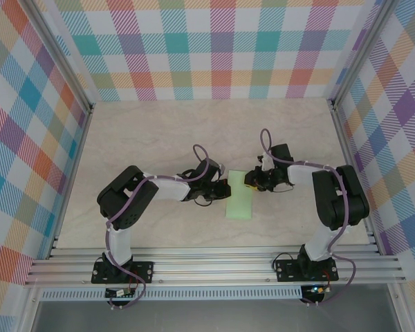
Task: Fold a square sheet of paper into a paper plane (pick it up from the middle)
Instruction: Fold the square sheet of paper in half at the center of the table.
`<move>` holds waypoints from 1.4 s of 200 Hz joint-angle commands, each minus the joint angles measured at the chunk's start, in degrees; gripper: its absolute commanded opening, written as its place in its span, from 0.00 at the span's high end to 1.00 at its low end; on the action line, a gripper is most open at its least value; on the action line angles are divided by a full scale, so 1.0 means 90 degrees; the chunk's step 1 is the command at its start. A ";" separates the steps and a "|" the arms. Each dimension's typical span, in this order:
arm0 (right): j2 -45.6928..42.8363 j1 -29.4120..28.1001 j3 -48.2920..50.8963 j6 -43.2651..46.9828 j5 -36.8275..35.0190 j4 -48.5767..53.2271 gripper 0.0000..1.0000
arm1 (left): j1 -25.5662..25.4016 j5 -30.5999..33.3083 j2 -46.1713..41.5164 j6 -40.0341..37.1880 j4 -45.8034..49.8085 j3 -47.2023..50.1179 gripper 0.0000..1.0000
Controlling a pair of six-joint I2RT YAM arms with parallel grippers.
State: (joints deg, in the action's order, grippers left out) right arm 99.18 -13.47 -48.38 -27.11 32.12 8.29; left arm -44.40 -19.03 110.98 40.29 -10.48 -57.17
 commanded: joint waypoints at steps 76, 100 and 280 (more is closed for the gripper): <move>0.0757 0.0070 -0.0462 -0.0003 -0.0268 0.0002 0.78 | -0.0095 0.0190 0.0343 -0.0142 0.0857 0.0095 1.00; 0.0673 0.0117 -0.0582 -0.0006 -0.0129 0.0033 0.78 | -0.0086 0.0185 0.0344 -0.0155 0.0879 0.0089 1.00; 0.1171 0.0316 -0.1318 0.0096 -0.0186 0.0507 0.76 | -0.0096 0.0165 0.0335 -0.0143 0.0876 0.0128 1.00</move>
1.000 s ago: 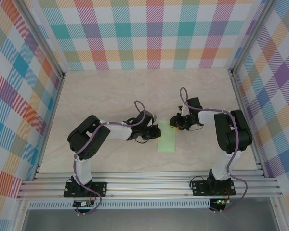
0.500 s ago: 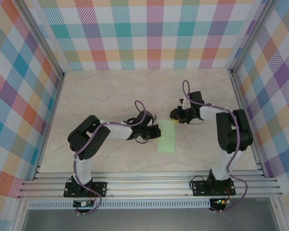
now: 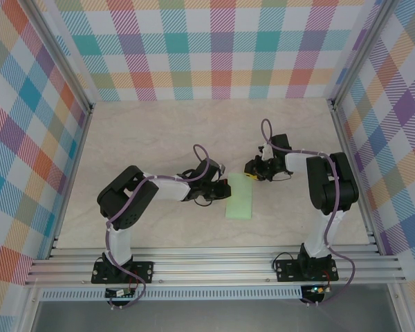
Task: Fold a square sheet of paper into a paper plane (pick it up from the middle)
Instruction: Fold the square sheet of paper in half at the center of the table.
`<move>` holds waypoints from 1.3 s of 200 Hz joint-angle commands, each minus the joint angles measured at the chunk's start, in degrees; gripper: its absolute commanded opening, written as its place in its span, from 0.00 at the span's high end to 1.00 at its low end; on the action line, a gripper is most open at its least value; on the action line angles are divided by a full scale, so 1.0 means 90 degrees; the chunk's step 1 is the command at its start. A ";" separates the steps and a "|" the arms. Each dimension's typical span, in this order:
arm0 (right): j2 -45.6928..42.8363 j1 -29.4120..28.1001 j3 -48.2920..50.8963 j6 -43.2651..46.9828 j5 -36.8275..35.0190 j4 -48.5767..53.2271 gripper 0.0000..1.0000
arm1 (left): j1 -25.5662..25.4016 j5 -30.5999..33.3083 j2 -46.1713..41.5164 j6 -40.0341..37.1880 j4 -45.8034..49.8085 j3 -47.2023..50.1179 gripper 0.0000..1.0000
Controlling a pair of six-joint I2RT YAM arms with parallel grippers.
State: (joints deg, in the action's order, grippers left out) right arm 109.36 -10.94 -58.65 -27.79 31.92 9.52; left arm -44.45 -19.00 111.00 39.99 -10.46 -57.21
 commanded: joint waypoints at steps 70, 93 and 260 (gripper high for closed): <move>-0.0647 0.0034 0.0074 0.0216 0.0767 0.0358 0.73 | -0.0082 0.0167 0.0319 -0.0095 0.0837 0.0136 1.00; -0.0396 0.0034 0.0129 0.0225 0.0537 0.0356 0.73 | -0.0086 0.0103 0.0385 -0.0081 0.0809 0.0097 1.00; 0.0217 0.0034 -0.0338 0.0185 0.0184 0.0545 0.75 | -0.0089 0.0154 0.0434 -0.0305 0.0945 0.0131 1.00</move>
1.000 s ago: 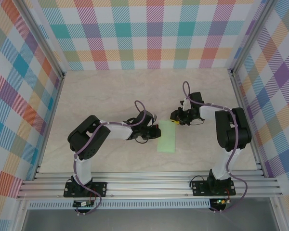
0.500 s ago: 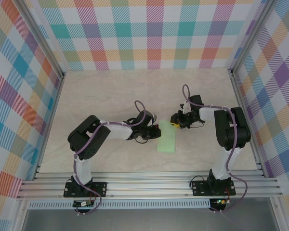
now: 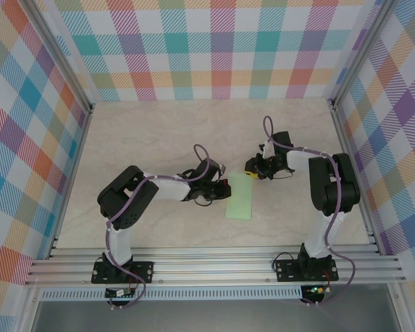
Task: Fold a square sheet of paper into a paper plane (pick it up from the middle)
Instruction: Fold the square sheet of paper in half at the center of the table.
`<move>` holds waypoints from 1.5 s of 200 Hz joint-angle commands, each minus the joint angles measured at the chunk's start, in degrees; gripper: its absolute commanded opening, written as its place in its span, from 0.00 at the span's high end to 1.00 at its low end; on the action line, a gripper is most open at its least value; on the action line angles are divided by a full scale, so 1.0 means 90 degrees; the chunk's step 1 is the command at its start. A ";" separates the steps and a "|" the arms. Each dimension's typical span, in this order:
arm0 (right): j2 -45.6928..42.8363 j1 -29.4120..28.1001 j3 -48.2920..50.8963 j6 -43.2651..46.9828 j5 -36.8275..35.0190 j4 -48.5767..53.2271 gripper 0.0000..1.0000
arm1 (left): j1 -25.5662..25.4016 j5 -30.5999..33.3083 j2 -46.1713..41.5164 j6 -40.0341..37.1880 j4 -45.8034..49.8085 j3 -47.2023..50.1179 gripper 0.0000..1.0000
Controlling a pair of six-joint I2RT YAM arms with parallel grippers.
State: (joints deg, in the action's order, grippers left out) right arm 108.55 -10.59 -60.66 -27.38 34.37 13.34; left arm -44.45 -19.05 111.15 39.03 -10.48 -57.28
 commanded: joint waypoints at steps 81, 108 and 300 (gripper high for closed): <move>-0.0503 -0.0005 0.0201 0.0083 -0.0098 0.0217 0.74 | -0.0086 0.0207 0.0472 -0.0135 0.1022 0.0086 1.00; -0.1118 0.0000 0.0712 -0.0037 0.0091 0.0104 0.73 | -0.0089 0.0212 0.0446 -0.0096 0.0982 0.0113 1.00; -0.2198 -0.0418 0.2544 0.0050 0.0301 -0.0341 0.72 | -0.0082 0.0241 0.0224 0.0021 0.1087 0.0151 1.00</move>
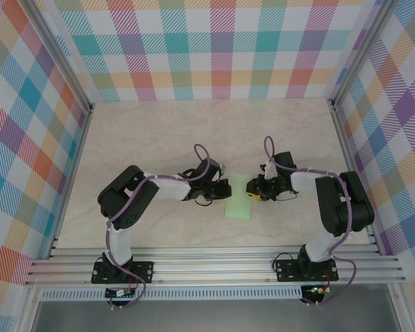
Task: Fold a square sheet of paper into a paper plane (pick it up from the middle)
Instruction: Fold the square sheet of paper in half at the center of the table.
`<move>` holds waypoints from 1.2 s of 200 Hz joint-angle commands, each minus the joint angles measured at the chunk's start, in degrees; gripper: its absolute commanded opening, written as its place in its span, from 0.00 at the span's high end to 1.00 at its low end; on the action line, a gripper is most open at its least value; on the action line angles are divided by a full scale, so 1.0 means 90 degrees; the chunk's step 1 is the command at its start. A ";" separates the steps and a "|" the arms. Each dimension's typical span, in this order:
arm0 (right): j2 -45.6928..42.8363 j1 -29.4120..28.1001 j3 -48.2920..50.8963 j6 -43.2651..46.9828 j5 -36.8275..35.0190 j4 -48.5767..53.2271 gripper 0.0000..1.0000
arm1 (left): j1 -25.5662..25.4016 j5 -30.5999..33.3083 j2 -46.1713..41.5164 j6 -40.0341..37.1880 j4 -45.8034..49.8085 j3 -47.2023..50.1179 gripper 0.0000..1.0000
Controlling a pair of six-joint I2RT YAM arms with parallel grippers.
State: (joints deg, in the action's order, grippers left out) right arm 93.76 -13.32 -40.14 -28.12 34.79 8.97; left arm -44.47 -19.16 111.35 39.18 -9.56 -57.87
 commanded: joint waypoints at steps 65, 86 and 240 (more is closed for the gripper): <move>-0.0575 -0.0414 0.0987 -0.0198 0.0165 -0.0247 0.71 | -0.0086 0.0200 0.0198 0.0048 0.0887 0.0281 1.00; -0.0509 -0.0443 0.1026 -0.0353 0.0050 -0.0210 0.71 | -0.0082 0.0203 0.0170 0.0053 0.0881 0.0316 1.00; -0.1599 -0.0912 0.1493 -0.0558 -0.0362 0.0382 0.68 | -0.0086 0.0151 0.0072 0.0090 0.0846 0.0327 1.00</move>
State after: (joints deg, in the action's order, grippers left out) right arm 80.47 -21.04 -26.35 -32.58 34.26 9.67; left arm -44.49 -19.05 111.15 39.62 -10.09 -57.52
